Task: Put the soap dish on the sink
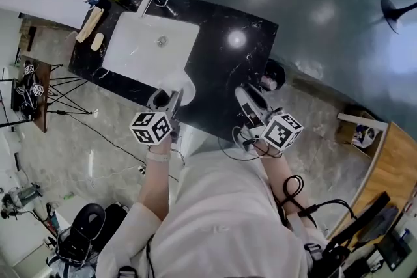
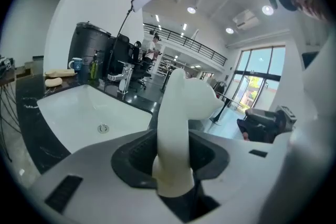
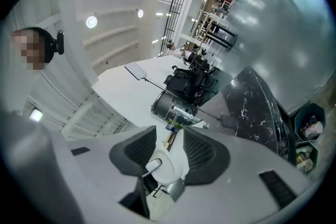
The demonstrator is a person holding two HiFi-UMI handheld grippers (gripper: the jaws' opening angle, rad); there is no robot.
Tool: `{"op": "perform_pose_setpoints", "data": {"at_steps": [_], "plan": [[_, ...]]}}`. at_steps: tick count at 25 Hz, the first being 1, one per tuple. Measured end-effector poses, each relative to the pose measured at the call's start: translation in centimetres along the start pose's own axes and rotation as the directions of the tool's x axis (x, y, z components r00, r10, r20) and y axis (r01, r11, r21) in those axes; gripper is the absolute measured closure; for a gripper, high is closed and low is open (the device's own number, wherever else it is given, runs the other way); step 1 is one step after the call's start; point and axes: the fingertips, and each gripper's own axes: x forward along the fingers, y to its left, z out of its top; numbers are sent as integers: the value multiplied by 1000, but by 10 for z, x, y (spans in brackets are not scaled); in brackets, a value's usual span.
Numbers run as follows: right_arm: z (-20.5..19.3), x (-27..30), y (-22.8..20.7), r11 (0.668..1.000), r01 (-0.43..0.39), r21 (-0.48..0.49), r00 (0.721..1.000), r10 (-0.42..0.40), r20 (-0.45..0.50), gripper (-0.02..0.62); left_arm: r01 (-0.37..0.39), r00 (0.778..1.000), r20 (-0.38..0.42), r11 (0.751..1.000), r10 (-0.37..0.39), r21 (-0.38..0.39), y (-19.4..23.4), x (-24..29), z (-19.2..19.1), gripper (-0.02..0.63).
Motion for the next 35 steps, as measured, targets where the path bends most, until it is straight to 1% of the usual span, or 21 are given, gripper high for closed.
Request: {"op": "perform_pose_setpoints", "data": {"at_steps": [3,5,7,9,11,13,17,18,19,20,22,23,24,25,26,29,33,35], "plan": [[6,-5,-5,1000,22,-5,999,-22,25,420,-21,998,-60,994,28,108,-2,17,-2,463],[9,-9,-8,999,35,-4,998,-35,45,421,-37,994,-95,979,57,201,-4,27,-5,463],[12,-13,-12,999,53,3,997,-53,59,420,-41,988,-130,953,83,302,-6,37,-9,463],[14,-18,-16,998,67,5,995,-67,72,421,-40,981,-158,912,113,408,-8,46,-13,463],[15,-23,-21,997,76,3,993,-76,85,420,-45,973,-170,855,154,517,-8,55,-18,463],[16,-25,-25,996,86,5,992,-86,95,421,-48,967,-170,790,191,611,-10,63,-21,463],[16,-29,-29,994,105,15,989,-106,101,420,-45,956,-161,667,244,744,-17,73,-28,463],[16,-30,-30,994,109,16,989,-110,101,421,-45,953,-156,632,259,774,-20,75,-31,463],[16,-31,-31,993,113,16,988,-114,100,422,-47,949,-148,589,278,807,-22,77,-34,463],[17,-32,-31,993,115,16,988,-116,100,420,-50,944,-136,536,302,843,-23,79,-37,463],[17,-34,-33,993,115,17,988,-116,103,420,-52,929,-107,412,353,910,-25,82,-44,463],[17,-34,-33,993,115,18,988,-116,104,422,-48,924,-94,358,370,932,-25,84,-48,463],[18,-35,-34,993,116,19,988,-117,105,421,-43,921,-85,318,379,947,-26,85,-51,463],[18,-35,-34,993,116,19,987,-117,106,422,-38,920,-80,289,383,957,-27,85,-55,463],[19,-36,-35,993,116,19,987,-117,107,420,-32,920,-76,268,385,963,-29,86,-58,463],[19,-38,-36,993,114,19,988,-116,103,421,-26,918,-62,215,392,976,-35,86,-63,463],[16,-41,-36,994,105,22,991,-106,84,420,-26,915,-47,172,402,985,-45,85,-68,463],[15,-43,-35,995,102,22,992,-104,77,421,-5,915,-61,163,398,987,-49,86,-74,462]]}}
